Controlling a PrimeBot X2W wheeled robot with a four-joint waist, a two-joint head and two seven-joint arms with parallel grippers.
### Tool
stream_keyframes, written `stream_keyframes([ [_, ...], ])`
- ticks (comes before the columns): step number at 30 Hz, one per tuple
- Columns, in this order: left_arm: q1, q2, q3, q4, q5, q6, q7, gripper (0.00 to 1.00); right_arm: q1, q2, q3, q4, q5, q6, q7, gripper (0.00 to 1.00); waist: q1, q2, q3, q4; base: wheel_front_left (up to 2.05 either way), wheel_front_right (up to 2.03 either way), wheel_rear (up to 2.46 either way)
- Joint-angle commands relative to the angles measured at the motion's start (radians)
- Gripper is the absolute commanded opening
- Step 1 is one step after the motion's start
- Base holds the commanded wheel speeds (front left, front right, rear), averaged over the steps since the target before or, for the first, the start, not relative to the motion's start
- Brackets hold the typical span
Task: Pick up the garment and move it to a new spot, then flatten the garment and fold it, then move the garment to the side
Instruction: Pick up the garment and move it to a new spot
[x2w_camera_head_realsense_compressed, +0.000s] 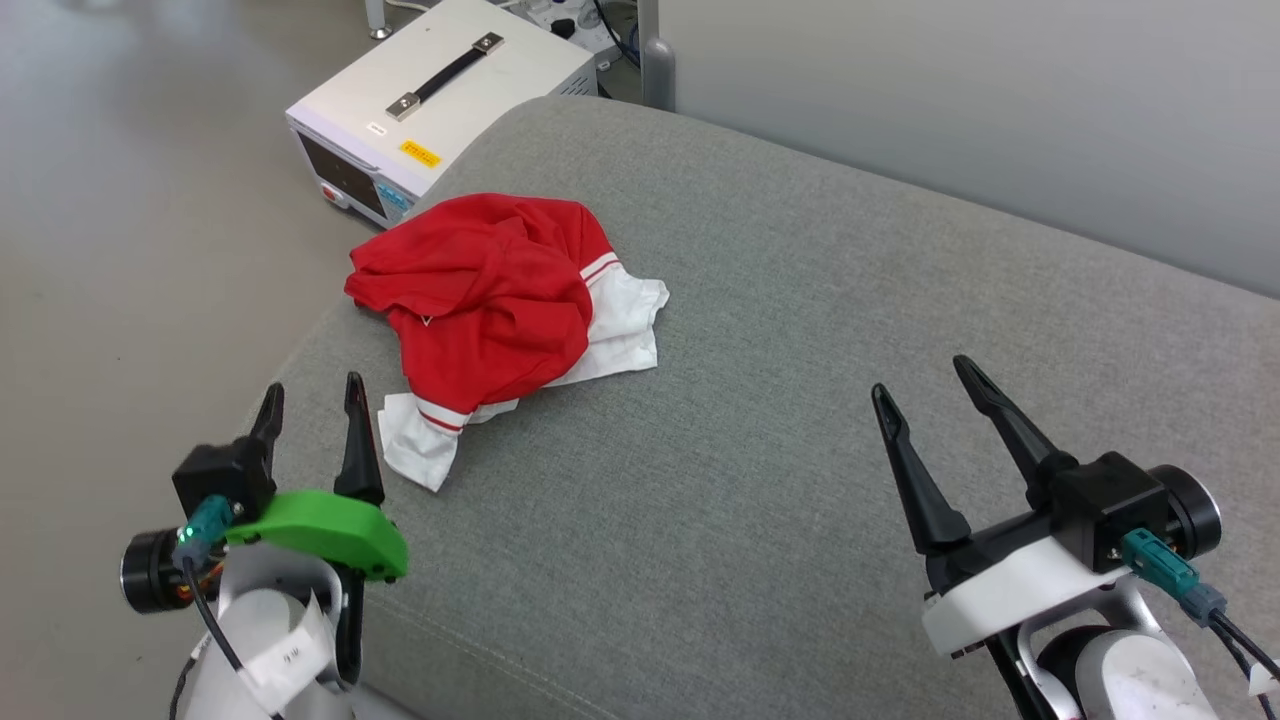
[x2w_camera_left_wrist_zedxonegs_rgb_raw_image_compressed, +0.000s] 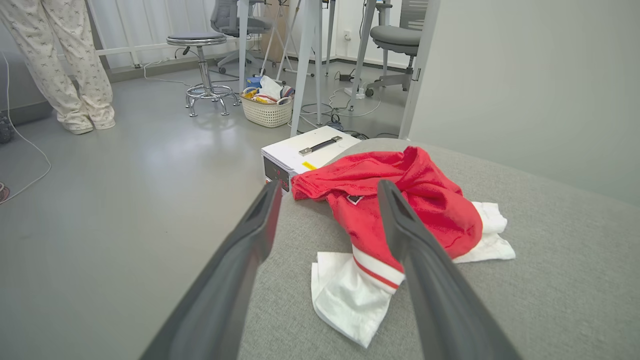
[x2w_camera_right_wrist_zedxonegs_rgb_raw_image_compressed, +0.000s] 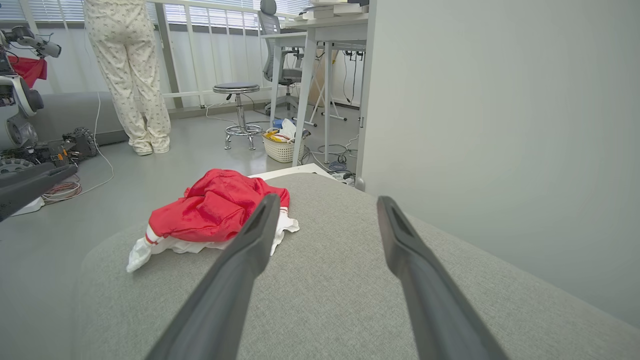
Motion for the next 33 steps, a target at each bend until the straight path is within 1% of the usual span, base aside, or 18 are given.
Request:
stream_keyframes([
  [1,-0.057,0.018,0.008,0.024,-0.019,-0.012,0.012,1.0,-0.025,-0.01,0.006,-0.014,0.013,-0.001,0.008,1.0,0.0,0.0,0.057,-0.013,0.0,0.0,0.0],
  [5,-0.191,0.048,0.008,0.09,-0.05,-0.03,0.087,1.0,-0.063,-0.035,0.012,-0.034,0.018,-0.001,0.03,1.0,0.0,0.0,0.133,-0.05,0.0,0.0,0.0],
  [6,-0.28,0.071,-0.002,0.135,-0.071,-0.045,0.155,1.0,-0.088,-0.051,0.015,-0.044,0.022,-0.001,0.043,1.0,0.0,0.0,0.186,-0.083,0.0,0.0,0.0],
  [13,-0.462,0.147,-0.033,0.298,-0.131,-0.072,0.366,1.0,-0.144,-0.077,0.02,-0.058,0.032,-0.001,0.052,1.0,0.0,0.0,0.304,-0.162,0.0,0.0,0.0],
  [17,-0.533,0.191,-0.049,0.409,-0.166,-0.078,0.464,1.0,-0.176,-0.088,0.03,-0.053,0.04,-0.001,0.048,1.0,0.0,0.0,0.354,-0.202,0.0,0.0,0.0],
  [22,-0.598,0.236,-0.08,0.531,-0.181,-0.08,0.572,1.0,-0.208,-0.092,0.038,-0.048,0.053,-0.001,0.042,1.0,0.0,0.0,0.407,-0.239,0.0,0.0,0.0],
  [25,-0.632,0.257,-0.099,0.598,-0.177,-0.08,0.613,1.0,-0.22,-0.096,0.042,-0.045,0.059,-0.001,0.038,1.0,0.0,0.0,0.432,-0.251,0.0,0.0,0.0],
  [27,-0.64,0.274,-0.123,0.649,-0.154,-0.077,0.647,1.0,-0.228,-0.098,0.049,-0.04,0.064,-0.001,0.037,1.0,0.0,0.0,0.441,-0.26,0.0,0.0,0.0],
  [32,-0.656,0.27,-0.148,0.753,-0.152,-0.076,0.73,1.0,-0.24,-0.101,0.058,-0.035,0.079,-0.001,0.034,1.0,0.0,0.0,0.444,-0.267,0.0,0.0,0.0],
  [33,-0.658,0.267,-0.149,0.764,-0.155,-0.077,0.733,0.47,-0.241,-0.101,0.057,-0.033,0.08,-0.001,0.034,1.0,0.0,0.0,0.442,-0.266,0.0,0.0,0.0],
])
